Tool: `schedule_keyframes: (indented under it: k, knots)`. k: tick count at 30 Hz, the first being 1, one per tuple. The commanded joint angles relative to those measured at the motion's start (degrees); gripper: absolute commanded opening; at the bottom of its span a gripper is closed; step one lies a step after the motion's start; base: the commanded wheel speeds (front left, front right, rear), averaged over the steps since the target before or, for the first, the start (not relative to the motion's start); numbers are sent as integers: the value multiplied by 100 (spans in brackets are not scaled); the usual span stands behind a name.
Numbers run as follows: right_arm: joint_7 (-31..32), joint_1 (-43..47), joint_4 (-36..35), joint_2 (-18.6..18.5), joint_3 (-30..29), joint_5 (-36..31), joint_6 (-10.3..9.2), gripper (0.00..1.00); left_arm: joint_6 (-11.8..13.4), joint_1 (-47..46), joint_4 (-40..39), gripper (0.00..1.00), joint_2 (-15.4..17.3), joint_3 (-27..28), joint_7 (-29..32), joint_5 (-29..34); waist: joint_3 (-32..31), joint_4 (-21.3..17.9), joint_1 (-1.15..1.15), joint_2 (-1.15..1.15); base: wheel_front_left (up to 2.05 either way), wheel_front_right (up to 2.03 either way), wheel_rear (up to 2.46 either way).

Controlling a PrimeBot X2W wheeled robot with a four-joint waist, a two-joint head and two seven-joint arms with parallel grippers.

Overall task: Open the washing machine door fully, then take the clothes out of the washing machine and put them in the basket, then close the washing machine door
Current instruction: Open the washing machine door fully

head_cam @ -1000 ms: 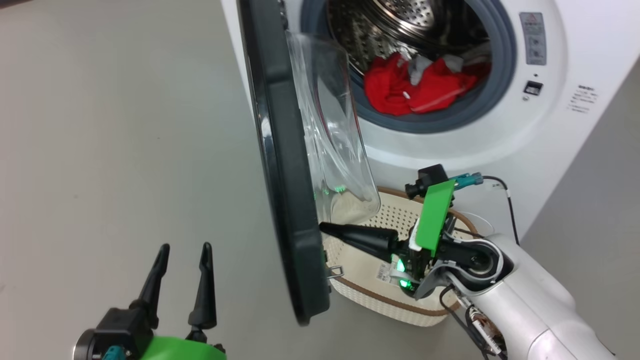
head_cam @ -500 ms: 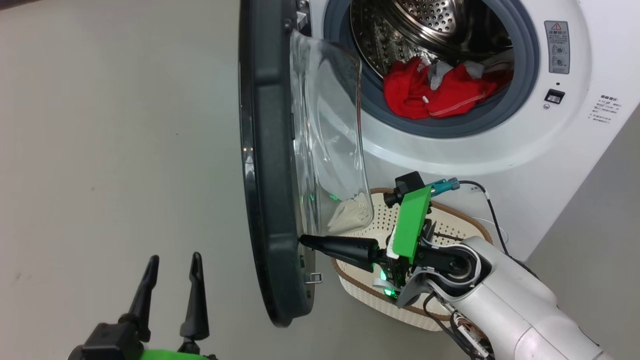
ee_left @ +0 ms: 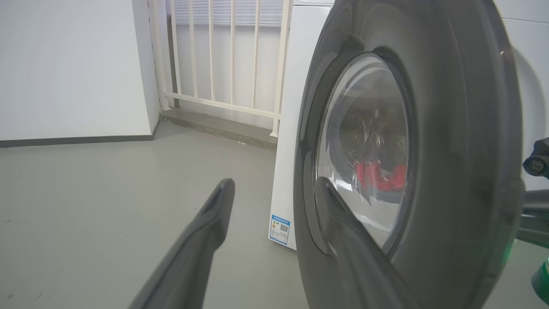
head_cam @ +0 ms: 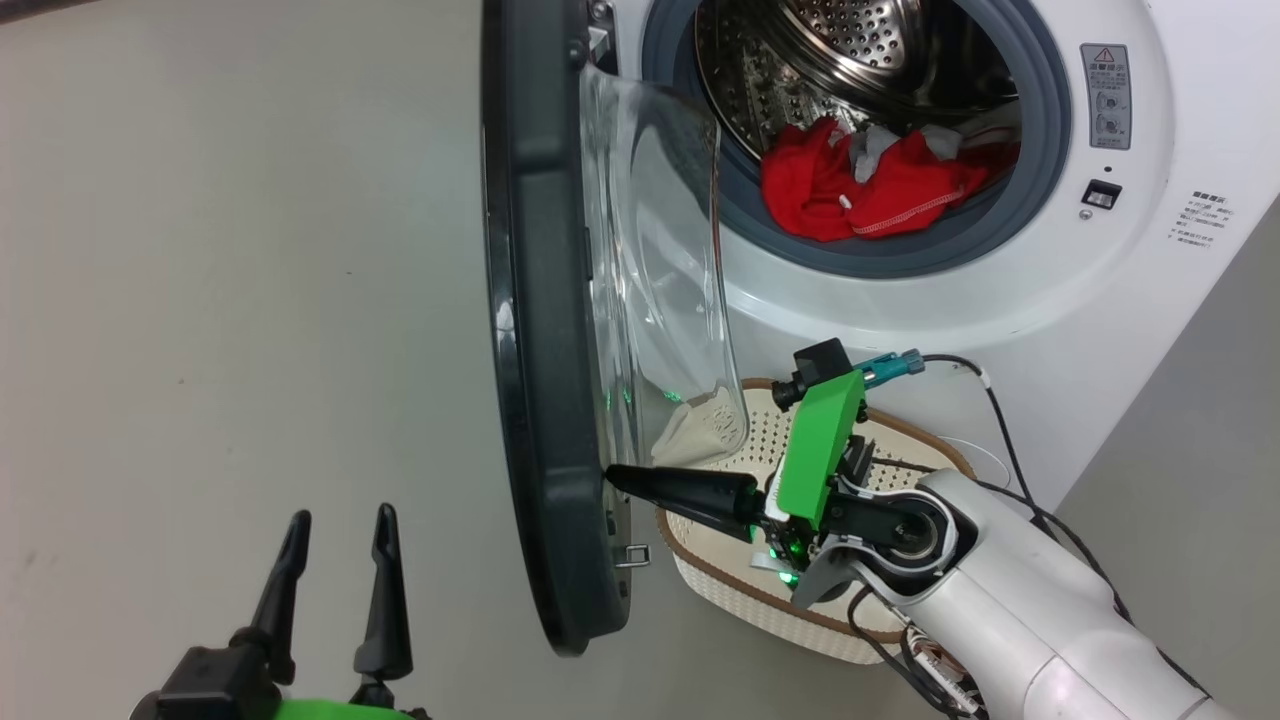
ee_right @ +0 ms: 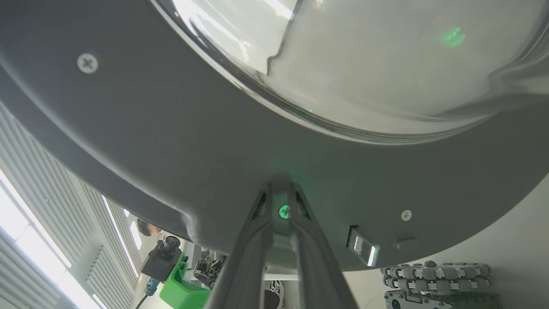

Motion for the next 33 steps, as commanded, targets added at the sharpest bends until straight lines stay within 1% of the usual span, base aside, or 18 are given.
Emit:
schedule_keyframes:
  k: [1, 4, 5, 7, 10, 11, 17, 21, 24, 26, 29, 33]
  knots:
    - [-92, -33, -179, 42, -6, -171, 39, 100, 39, -59, -135, 100, 90, 211, -26, -37, -15, -13, 0, 0, 0, 0, 0]
    - [-234, 41, -317, -97, -37, -437, 39, 100, 36, -63, -123, 100, 110, 197, -11, -45, -41, -31, 0, 0, 0, 0, 0]
    - [-234, 41, -317, -97, -37, -437, 39, 100, 36, -63, -123, 100, 110, 197, -11, -45, -41, -31, 0, 0, 0, 0, 0]
    - [-388, 80, -453, -267, 44, -800, 39, 100, 30, -62, -113, 100, 121, 182, 5, -53, -62, -43, 0, 0, 0, 0, 0]
    - [-808, 162, -610, -535, 262, -1508, 39, 100, 32, -52, -102, 100, 142, 168, 34, -60, -106, -61, 0, 0, 0, 0, 0]
    - [-1110, 236, -691, -653, 356, -1860, 39, 100, 32, -48, -102, 100, 155, 158, 57, -66, -129, -72, 0, 0, 0, 0, 0]
    - [-1946, 463, -942, -883, 449, -2518, 39, 100, 10, -57, -102, 100, 197, 109, 111, -82, -163, -101, 0, 0, 0, 0, 0]
    - [-2608, 521, -795, -1068, 634, -3265, 39, 100, 7, -68, -94, 100, 211, 78, 124, -88, -189, -113, 0, 0, 0, 0, 0]
    - [-3091, 582, -592, -1092, 749, -3821, 39, 100, 16, -61, -93, 100, 232, 68, 123, -85, -219, -126, 0, 0, 0, 0, 0]
    - [-3349, 666, -514, -1031, 769, -4050, 39, 100, 25, -50, -92, 100, 243, 61, 123, -83, -242, -136, 0, 0, 0, 0, 0]
    - [-3756, 822, -385, -931, 699, -4322, 39, 100, 29, -28, -72, 100, 260, 54, 118, -89, -281, -151, 0, 0, 0, 0, 0]
    - [-4331, 968, -13, -773, 528, -4815, 39, 100, 33, -4, -52, 100, 282, 48, 121, -106, -306, -166, 0, 0, 0, 0, 0]
